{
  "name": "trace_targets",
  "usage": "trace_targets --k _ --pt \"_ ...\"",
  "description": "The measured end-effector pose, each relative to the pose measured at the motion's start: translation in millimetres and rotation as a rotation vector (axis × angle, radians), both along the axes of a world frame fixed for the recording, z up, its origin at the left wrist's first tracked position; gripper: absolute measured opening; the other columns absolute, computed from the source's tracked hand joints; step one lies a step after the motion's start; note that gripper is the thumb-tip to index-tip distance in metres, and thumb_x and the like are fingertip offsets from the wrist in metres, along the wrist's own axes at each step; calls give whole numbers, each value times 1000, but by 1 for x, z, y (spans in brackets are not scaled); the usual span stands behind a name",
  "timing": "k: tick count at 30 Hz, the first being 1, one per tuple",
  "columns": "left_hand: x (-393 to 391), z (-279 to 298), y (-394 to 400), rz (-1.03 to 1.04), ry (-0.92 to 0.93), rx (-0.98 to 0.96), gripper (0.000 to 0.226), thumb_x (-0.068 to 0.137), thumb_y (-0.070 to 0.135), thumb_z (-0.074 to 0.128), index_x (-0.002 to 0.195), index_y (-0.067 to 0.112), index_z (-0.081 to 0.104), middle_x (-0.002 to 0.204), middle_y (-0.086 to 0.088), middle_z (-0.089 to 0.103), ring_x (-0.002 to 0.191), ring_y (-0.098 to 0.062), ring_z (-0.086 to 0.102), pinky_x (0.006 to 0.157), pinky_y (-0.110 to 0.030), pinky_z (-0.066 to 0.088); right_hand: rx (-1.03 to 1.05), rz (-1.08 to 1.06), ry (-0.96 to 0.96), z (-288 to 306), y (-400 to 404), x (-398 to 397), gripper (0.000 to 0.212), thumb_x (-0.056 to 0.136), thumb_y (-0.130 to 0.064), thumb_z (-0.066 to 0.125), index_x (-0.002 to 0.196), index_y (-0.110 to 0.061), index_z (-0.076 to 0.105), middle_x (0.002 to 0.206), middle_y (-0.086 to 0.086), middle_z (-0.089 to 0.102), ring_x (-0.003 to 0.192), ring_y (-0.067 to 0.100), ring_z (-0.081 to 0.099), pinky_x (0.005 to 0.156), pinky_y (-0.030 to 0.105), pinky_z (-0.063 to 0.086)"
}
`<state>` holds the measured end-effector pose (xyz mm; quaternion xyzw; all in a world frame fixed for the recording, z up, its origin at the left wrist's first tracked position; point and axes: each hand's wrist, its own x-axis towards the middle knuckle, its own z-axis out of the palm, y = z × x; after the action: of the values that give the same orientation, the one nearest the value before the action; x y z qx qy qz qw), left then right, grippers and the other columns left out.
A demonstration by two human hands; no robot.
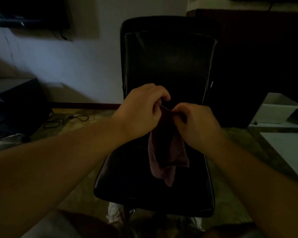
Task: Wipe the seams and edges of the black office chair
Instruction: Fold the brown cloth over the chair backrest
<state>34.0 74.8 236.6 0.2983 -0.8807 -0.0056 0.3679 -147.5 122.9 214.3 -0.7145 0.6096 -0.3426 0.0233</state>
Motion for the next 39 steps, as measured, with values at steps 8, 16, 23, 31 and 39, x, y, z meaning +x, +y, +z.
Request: trace_targets --k 8,16,23,31,39 --pt "20 44 17 93 209 -100 29 83 -2 56 102 13 71 93 2 63 81 -7 56 76 -16 47 264 -96 1 4 9 7 16 91 -20 55 76 -26 52 76 -5 58 70 14 59 61 29 50" --pt "36 27 12 278 245 177 22 88 -1 53 87 21 57 85 11 55 73 -2 52 62 -3 39 291 -111 30 5 10 2 26 91 -46 62 79 -23 62 78 -5 60 71 8 56 58 24 42" --pt "51 36 -7 463 461 331 25 93 -1 49 99 21 60 94 8 57 82 -5 53 60 -8 39 446 42 -341 -10 20 -4 6 87 -27 73 84 -23 71 78 -1 73 74 15 70 71 32 56" --pt "70 20 -19 513 316 327 31 100 3 46 116 13 71 111 1 65 95 -9 57 77 -12 43 364 -3 -451 -6 11 -9 18 91 -9 65 89 -25 72 87 -4 74 84 15 71 85 41 58" --pt "79 4 -22 451 80 251 36 98 -1 45 89 25 69 109 -3 60 93 -14 58 66 -4 36 140 -214 34 -19 8 -16 11 88 -18 71 97 -25 72 93 -6 50 87 14 51 76 22 35"
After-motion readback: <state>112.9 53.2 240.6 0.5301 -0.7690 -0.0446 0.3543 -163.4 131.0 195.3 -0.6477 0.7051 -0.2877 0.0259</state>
